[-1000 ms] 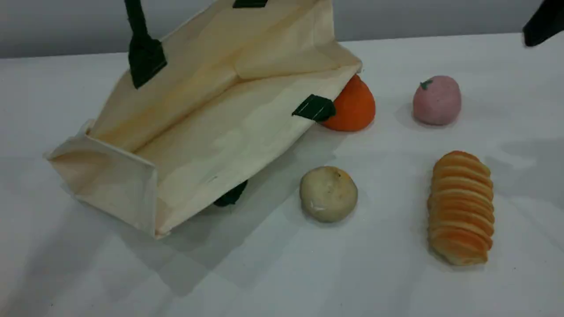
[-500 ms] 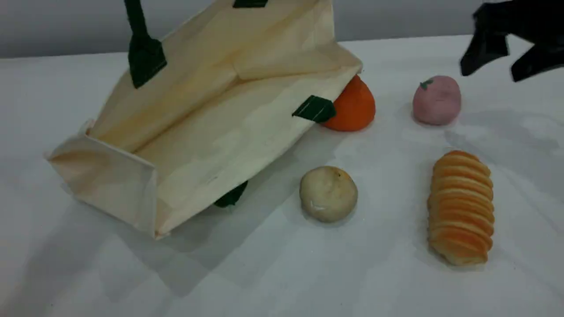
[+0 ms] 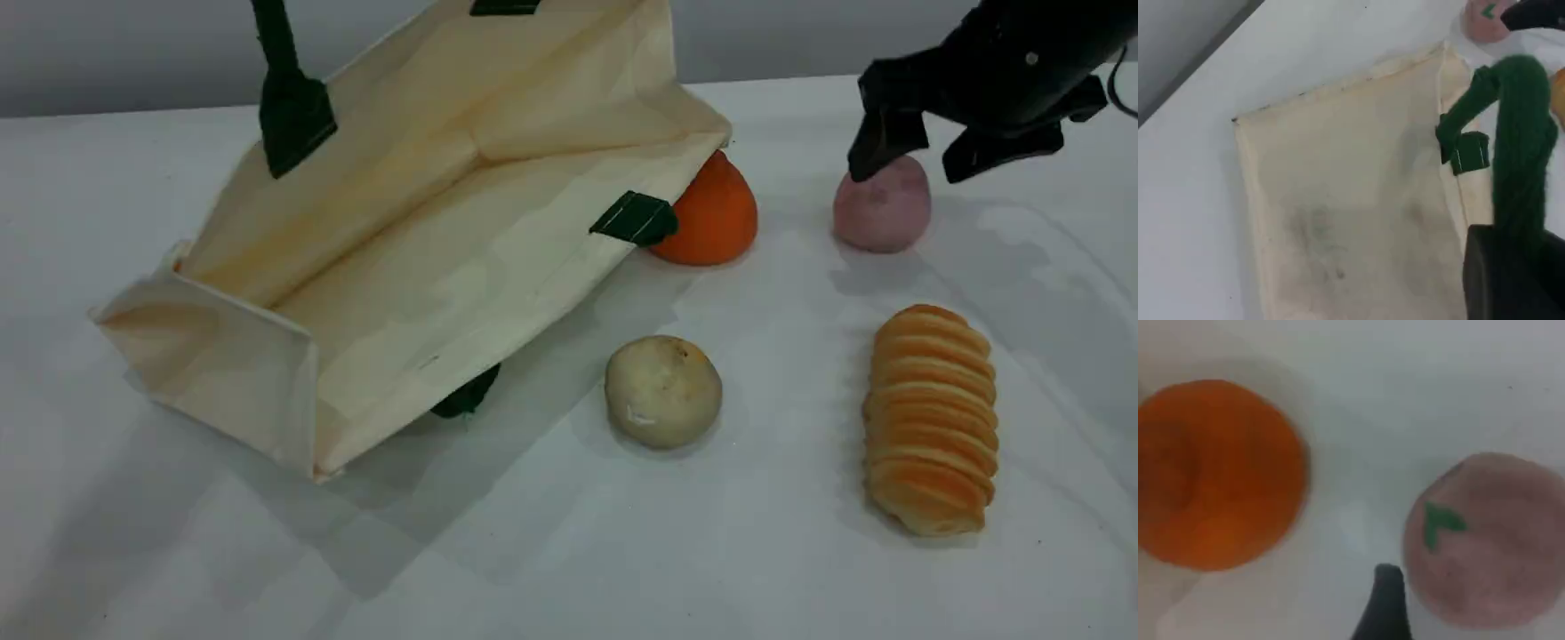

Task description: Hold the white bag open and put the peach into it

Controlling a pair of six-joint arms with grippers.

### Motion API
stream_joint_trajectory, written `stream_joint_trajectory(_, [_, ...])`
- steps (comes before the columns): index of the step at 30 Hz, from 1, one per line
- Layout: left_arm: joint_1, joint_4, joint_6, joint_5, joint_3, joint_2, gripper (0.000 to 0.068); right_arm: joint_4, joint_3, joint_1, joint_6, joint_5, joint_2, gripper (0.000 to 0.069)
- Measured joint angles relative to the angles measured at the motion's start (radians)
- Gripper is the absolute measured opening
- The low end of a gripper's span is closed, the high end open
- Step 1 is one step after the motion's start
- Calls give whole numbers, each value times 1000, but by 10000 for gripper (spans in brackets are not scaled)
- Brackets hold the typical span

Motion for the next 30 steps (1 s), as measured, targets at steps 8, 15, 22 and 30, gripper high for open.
stream_joint_trajectory(8, [0, -1, 0, 0, 0, 0, 104, 0, -21, 0, -9, -26, 60, 575])
stream_joint_trajectory(15, [0, -1, 0, 0, 0, 0, 104, 3, -29, 0, -9, -39, 75, 573])
stream_joint_trajectory(22, [0, -1, 0, 0, 0, 0, 104, 4, -29, 1, -20, -36, 75, 464])
stream_joint_trajectory(30, [0, -1, 0, 0, 0, 0, 104, 38, -29, 1, -20, -7, 75, 237])
